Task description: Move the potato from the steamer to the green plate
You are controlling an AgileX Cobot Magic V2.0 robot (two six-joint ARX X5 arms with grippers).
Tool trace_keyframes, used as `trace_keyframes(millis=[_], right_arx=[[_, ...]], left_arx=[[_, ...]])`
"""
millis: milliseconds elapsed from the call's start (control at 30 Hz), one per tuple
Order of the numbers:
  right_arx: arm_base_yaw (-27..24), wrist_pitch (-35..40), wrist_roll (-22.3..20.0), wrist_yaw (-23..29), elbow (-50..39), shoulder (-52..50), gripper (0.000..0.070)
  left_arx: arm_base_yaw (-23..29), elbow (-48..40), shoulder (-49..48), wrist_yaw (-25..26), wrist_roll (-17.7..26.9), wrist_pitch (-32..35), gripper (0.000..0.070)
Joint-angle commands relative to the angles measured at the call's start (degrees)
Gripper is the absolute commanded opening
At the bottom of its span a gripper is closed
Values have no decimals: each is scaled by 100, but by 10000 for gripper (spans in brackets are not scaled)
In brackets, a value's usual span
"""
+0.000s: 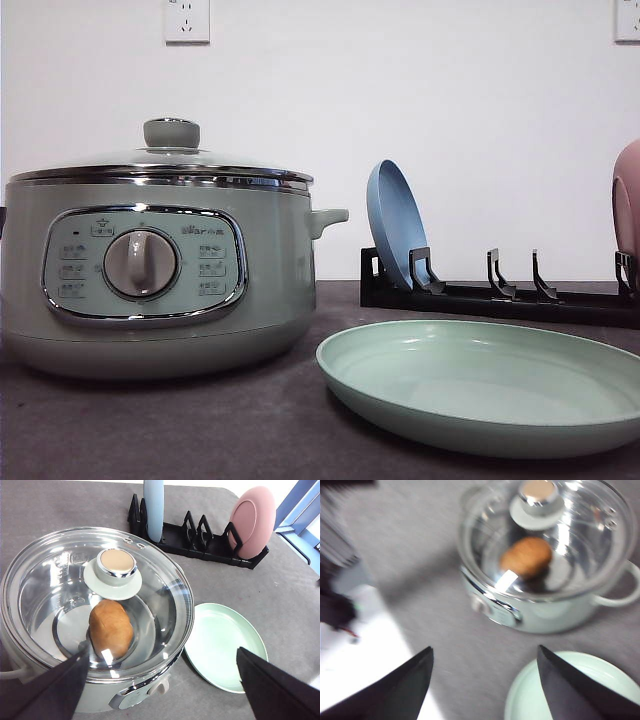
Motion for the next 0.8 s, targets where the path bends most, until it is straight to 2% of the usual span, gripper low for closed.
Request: trace_keyframes(millis=[0,67,133,467,567,767], right_arx=[[-201,32,-78,-699,101,23,411],[-438,5,-96,-1141,101,17,411],[-600,-47,-119,-1260,100,20,411],[-725,-72,-225,-1265,99,20,411],[-725,-89,-225,-1265,99,20,411],[-725,-172,-258,-1265,99,20,411]], left_arx=[[-15,131,33,24,27,61,601],[-15,131,33,24,18,61,601],[-15,131,33,24,-61,61,601],[-30,315,232,-214,-302,13,602],[-87,748,590,-311,-295,-213,602],[-414,2112,1648,-951,-184,-911,601]])
